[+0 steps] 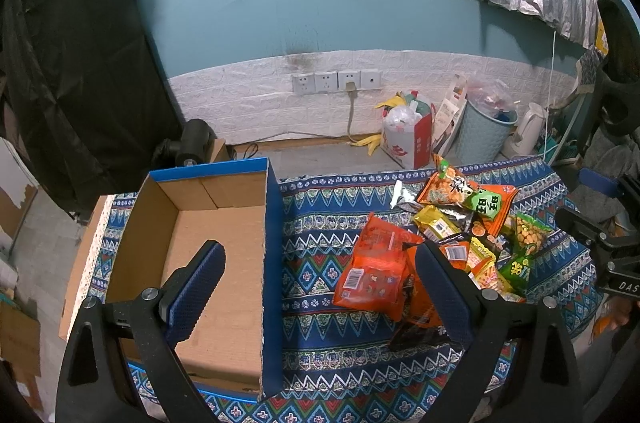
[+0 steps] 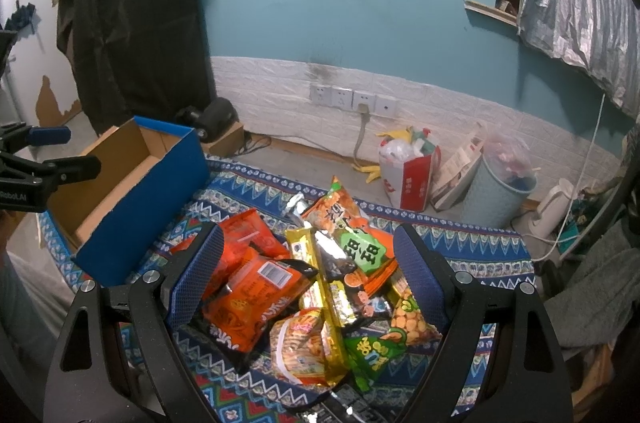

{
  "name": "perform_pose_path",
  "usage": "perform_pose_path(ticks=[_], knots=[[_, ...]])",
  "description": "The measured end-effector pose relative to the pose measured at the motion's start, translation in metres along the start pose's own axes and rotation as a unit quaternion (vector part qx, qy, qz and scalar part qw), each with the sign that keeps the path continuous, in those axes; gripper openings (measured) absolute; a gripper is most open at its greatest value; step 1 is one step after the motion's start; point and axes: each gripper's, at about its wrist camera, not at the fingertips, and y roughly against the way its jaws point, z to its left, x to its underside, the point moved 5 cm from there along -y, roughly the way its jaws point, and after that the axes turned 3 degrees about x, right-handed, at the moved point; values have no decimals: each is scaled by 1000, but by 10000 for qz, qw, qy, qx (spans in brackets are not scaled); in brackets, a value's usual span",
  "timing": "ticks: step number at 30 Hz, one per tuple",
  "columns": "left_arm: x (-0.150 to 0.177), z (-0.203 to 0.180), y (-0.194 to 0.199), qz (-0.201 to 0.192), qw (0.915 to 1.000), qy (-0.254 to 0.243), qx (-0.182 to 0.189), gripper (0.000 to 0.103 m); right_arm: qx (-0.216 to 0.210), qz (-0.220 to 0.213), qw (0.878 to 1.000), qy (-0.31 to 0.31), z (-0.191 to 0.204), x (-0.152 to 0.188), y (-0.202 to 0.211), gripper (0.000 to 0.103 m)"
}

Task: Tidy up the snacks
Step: 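Grasp the orange snack bag with the left tool while the right tool grasps the green peanut bag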

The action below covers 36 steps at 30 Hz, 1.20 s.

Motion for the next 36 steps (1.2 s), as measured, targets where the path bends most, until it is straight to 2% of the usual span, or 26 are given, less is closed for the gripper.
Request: perform_pose_path(ticks=[6, 9, 12, 19, 26, 36], knots=[[-1, -3, -13, 87, 9999, -74, 16, 97, 130, 143, 9998, -22, -7, 1, -5, 85], [2, -4, -27, 258, 9996, -52, 42, 97, 304, 320, 9990, -96, -16, 4, -13, 85], [6, -7, -44, 480, 9986, 32, 226, 97, 413, 496, 9977, -210, -26, 8, -21, 85], [13, -21, -82, 857, 9959, -94, 267, 97, 689, 988, 9917, -454, -50, 28, -43, 85], [15, -31, -114, 1026, 9940, -197, 336, 97, 1126, 1670, 9761, -818, -77, 59, -71, 85], [36, -49, -162, 1610, 9847, -485, 456, 97, 1049, 2250, 9584, -1406, -98, 95, -105, 85]])
